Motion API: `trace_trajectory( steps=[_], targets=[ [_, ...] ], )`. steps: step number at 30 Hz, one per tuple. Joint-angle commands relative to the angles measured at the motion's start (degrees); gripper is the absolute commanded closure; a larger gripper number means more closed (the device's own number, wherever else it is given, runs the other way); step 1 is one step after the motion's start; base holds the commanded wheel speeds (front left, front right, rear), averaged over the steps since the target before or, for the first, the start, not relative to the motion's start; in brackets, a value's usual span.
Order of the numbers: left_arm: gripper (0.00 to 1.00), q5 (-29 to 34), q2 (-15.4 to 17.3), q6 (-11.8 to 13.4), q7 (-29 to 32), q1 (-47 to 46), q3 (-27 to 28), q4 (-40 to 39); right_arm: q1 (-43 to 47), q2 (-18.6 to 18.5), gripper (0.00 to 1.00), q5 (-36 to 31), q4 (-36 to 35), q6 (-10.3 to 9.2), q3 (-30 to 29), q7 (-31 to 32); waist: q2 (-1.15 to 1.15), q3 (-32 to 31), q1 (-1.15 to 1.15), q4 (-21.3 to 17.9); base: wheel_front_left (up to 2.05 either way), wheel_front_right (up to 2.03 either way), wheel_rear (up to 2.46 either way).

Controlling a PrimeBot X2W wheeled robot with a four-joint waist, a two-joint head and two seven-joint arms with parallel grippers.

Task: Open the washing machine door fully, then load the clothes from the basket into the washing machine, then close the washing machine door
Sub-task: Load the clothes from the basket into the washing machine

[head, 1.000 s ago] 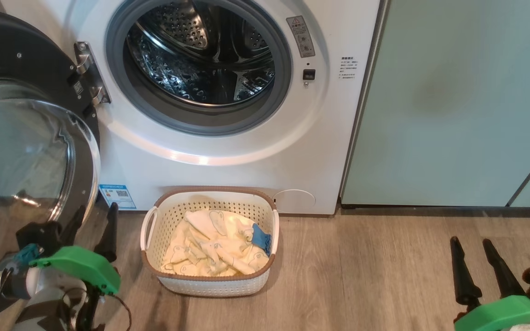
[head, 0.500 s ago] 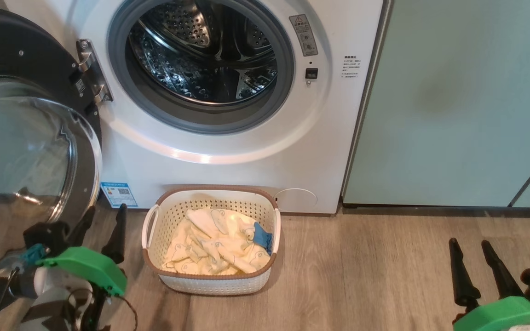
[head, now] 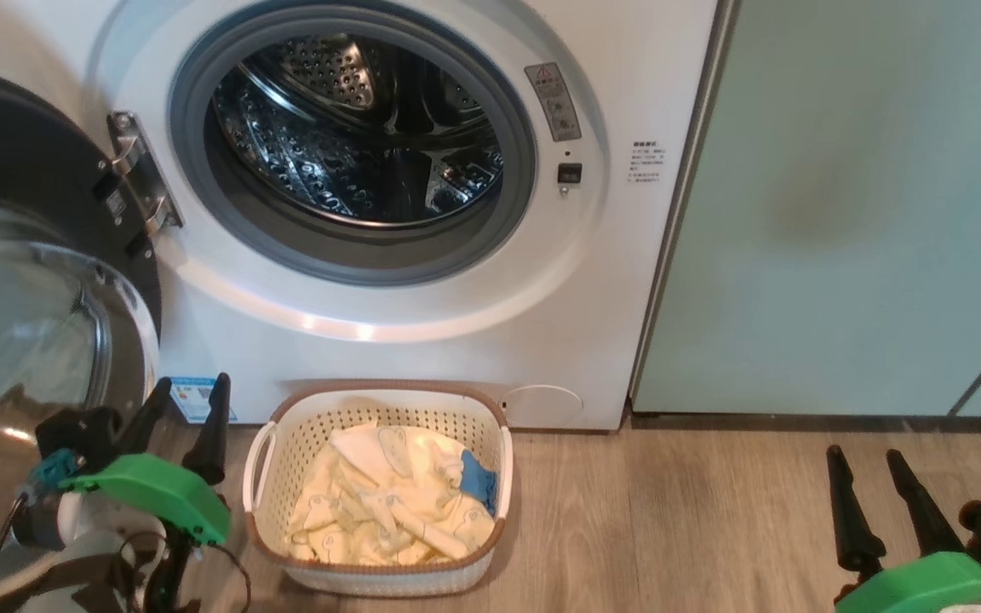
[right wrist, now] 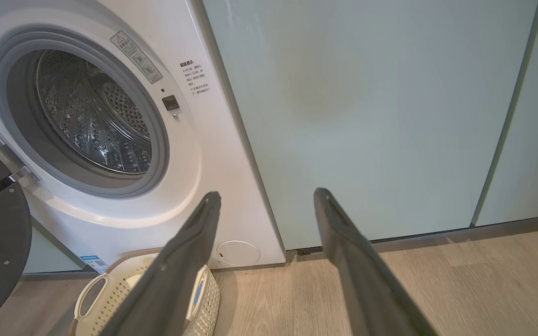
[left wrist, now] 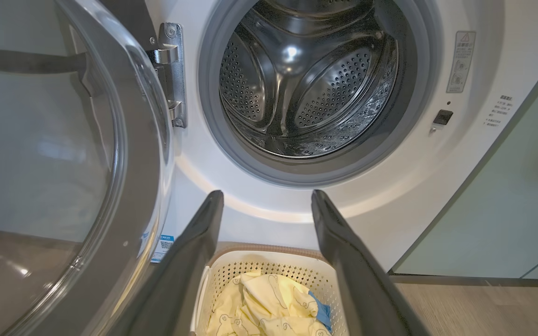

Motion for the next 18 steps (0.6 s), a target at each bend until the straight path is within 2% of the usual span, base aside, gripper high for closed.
trace_trajectory(
  steps=[1, 6, 18],
  targets=[
    [0.0, -0.21, 1.9, -0.07, -0.36, -2.8, 2.14, -1.92, -1.76, -0.76, 0.0, 0.16, -1.59, 0.02, 1.14, -0.55, 0.0, 0.02, -0.01, 0.0, 1.0, -1.0, 0.0],
    [0.0, 0.16, 1.79, -0.07, -0.36, -2.64, 2.4, -1.92, -1.72, -0.85, 0.0, 0.23, -1.61, 0.02, 1.17, -0.55, 0.0, 0.16, -0.01, -0.03, 0.59, -0.59, 0.0],
    [0.0, 1.5, 0.17, -0.07, -0.36, -2.01, 3.08, -1.43, -1.96, -0.84, 0.0, 0.18, -1.81, 0.02, 1.15, -0.55, 0.0, 0.62, -0.01, -0.32, 0.02, -0.02, 0.0]
  ],
)
